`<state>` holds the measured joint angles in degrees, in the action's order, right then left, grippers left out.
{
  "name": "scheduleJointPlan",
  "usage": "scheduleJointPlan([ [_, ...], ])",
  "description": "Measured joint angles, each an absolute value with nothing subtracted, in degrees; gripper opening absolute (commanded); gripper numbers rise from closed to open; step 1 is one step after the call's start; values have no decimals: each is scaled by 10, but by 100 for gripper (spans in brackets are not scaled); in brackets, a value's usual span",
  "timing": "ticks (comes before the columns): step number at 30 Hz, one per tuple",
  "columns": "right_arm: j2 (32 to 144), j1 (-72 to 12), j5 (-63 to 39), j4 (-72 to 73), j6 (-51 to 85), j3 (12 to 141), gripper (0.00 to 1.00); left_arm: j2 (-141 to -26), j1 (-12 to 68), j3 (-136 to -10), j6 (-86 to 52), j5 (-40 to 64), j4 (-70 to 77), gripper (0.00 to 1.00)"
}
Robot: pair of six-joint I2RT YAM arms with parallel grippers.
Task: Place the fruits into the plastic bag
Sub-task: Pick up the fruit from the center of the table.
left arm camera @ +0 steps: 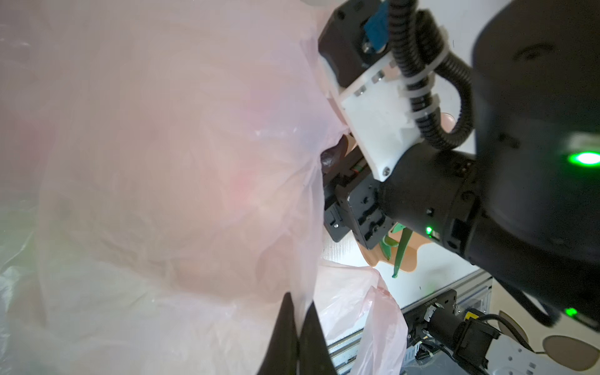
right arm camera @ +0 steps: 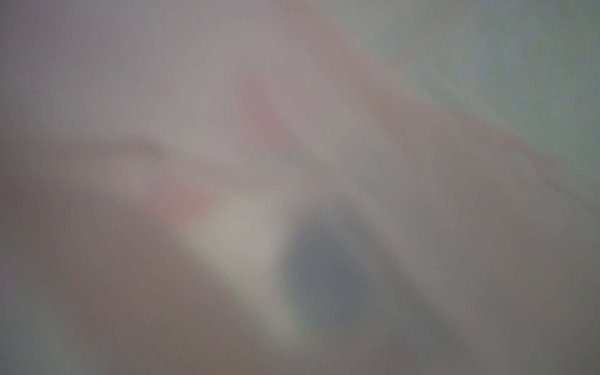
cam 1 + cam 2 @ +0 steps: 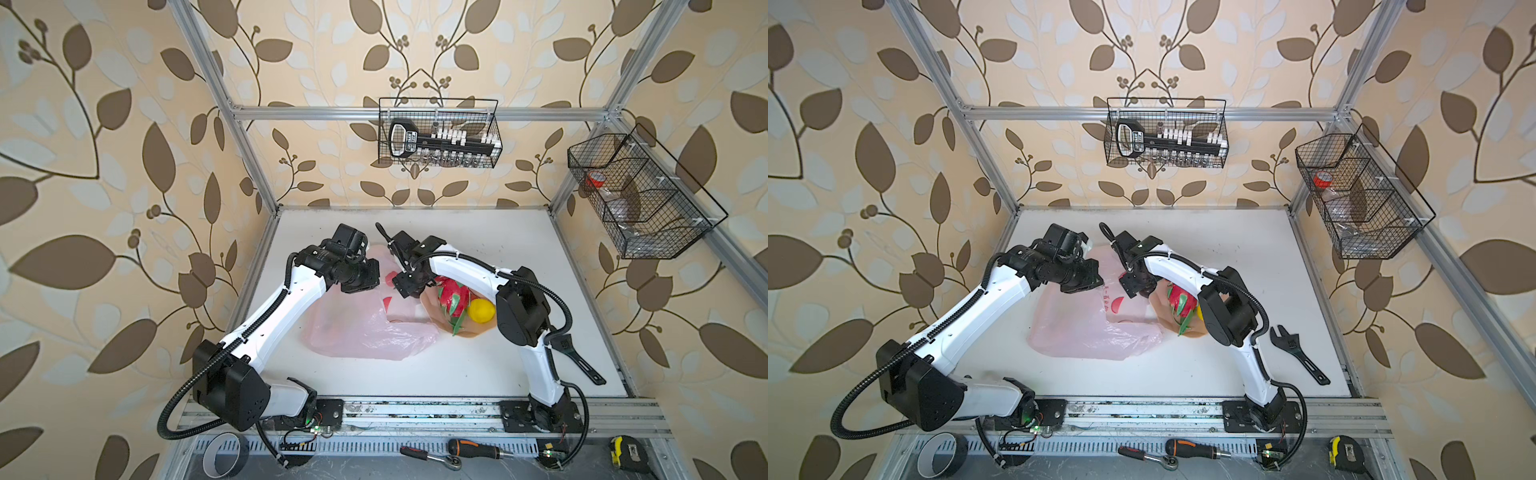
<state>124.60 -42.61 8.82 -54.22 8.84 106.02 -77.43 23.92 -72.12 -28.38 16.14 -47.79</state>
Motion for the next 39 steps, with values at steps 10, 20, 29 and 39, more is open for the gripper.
scheduleJointPlan([
  [10, 1269, -426, 112, -545, 68, 1060, 82, -779, 239, -721, -284, 161, -478, 0],
  [20, 1281, -426, 142, -545, 61, 1060, 57, -781, 239, -721, -284, 161, -478, 0],
  [29, 1220, -424, 135, -507, 90, 1002, 54, -781, 239, -721, -284, 161, -479, 0],
  [39, 1058, -398, -16, -396, 202, 868, 52, -781, 239, -721, -284, 162, -479, 0],
])
